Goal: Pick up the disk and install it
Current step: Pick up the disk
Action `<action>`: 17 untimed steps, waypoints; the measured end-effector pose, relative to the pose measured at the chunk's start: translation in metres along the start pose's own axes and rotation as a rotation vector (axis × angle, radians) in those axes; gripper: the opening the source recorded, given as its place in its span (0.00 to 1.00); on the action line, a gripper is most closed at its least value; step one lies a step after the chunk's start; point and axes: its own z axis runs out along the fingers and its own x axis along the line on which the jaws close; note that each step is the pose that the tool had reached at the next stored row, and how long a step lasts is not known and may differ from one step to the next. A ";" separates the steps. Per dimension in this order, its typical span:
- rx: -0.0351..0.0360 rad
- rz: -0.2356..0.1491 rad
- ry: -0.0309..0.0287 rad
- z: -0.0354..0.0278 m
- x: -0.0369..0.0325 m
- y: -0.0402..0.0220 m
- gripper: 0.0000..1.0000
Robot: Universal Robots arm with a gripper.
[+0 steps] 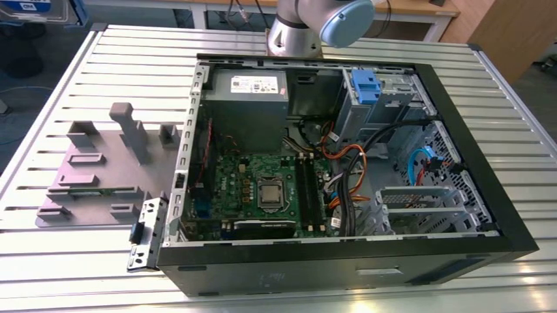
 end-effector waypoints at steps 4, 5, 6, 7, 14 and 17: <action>0.0001 0.000 0.0002 -0.0013 0.0000 0.0001 0.37; 0.0000 0.000 0.0003 -0.0017 -0.0001 0.0001 0.37; 0.0001 0.000 0.0003 -0.0020 -0.0001 0.0001 0.37; 0.0000 0.000 0.0004 -0.0024 -0.0001 0.0001 0.37; 0.0000 0.000 0.0009 -0.0047 -0.0002 0.0002 0.37; 0.0001 0.000 0.0011 -0.0056 -0.0002 0.0002 0.37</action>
